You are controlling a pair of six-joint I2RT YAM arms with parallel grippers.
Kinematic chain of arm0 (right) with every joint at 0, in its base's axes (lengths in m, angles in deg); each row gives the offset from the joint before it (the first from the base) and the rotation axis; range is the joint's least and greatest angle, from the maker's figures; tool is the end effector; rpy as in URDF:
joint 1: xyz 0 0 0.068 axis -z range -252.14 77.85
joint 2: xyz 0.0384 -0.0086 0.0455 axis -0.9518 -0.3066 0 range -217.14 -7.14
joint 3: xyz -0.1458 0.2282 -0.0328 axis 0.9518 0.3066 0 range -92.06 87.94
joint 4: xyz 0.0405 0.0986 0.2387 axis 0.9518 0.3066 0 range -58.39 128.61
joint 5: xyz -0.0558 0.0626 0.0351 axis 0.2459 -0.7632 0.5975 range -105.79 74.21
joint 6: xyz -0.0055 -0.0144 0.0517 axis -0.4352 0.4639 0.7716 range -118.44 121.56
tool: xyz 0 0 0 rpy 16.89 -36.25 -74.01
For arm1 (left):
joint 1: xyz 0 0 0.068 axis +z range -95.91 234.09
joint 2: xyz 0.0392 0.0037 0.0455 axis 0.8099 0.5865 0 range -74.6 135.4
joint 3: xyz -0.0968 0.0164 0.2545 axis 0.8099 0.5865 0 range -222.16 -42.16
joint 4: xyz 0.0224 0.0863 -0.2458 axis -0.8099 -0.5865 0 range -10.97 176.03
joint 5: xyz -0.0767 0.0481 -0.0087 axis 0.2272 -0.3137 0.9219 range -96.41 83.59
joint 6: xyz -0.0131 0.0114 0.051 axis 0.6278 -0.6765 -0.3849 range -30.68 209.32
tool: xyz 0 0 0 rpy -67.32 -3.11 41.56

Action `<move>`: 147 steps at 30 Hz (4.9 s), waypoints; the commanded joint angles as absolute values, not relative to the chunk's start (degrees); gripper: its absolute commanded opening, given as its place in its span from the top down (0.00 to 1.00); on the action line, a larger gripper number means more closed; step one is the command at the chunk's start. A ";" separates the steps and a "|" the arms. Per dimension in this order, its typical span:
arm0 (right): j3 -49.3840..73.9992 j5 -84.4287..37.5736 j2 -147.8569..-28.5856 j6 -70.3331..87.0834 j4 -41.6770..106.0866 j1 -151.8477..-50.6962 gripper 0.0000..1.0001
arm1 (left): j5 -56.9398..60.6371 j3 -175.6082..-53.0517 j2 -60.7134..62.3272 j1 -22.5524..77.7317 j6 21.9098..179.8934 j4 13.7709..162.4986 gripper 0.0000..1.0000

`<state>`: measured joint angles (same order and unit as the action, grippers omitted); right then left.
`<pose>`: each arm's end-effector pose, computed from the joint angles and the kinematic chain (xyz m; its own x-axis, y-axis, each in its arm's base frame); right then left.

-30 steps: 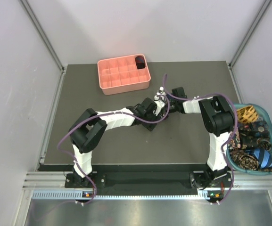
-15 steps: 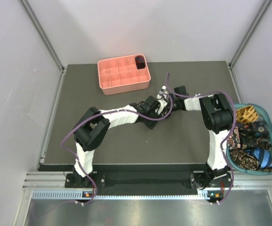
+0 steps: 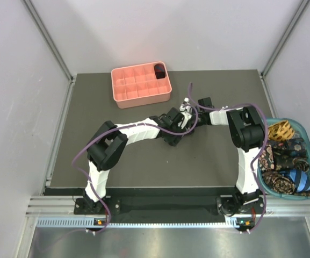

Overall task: Roll the ties
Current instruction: Roll the tie

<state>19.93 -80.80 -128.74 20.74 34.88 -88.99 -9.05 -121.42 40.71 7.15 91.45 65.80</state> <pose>0.3741 0.1470 0.1023 -0.9529 -0.1436 -0.2671 -0.3004 0.3258 0.8965 0.2929 -0.3110 0.1653 -0.5941 0.5812 -0.5562 0.6908 0.7228 0.0175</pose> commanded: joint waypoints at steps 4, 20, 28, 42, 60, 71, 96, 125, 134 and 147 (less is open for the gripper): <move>16.67 -73.79 -132.64 12.29 41.18 -91.04 0.92 | -9.93 -121.80 40.80 8.03 93.36 66.26 0.43; 17.72 -69.05 -128.00 12.46 41.81 -90.25 0.57 | -10.81 -120.56 41.77 8.21 97.49 60.99 0.62; 17.80 -67.73 -123.51 14.66 41.63 -89.55 0.54 | -9.49 -119.95 41.94 8.04 97.85 57.56 0.67; 16.75 -65.09 -118.94 18.60 41.54 -87.53 0.52 | -8.70 -116.17 40.45 8.12 98.99 54.31 0.73; 35.44 -50.26 -98.32 21.52 31.96 -85.59 0.58 | -6.68 -117.56 41.76 8.03 102.15 43.41 0.74; 56.47 -18.29 -75.53 20.37 27.83 -107.01 0.60 | -6.68 -126.18 48.00 8.03 99.70 32.70 0.73; 43.14 30.32 -92.90 5.70 35.52 -151.23 0.43 | -2.54 -133.40 54.60 7.95 95.91 24.42 0.74; 10.77 45.04 -128.95 -11.71 53.23 -143.69 0.28 | -2.90 -139.01 58.55 7.95 95.03 18.01 0.72; 10.51 40.12 -130.01 -11.54 54.98 -140.00 0.35 | -4.22 -144.64 63.12 7.95 94.16 13.87 0.72; 8.58 35.54 -133.44 -3.98 65.18 -134.55 0.51 | -4.65 -144.99 62.69 7.95 94.07 14.14 0.69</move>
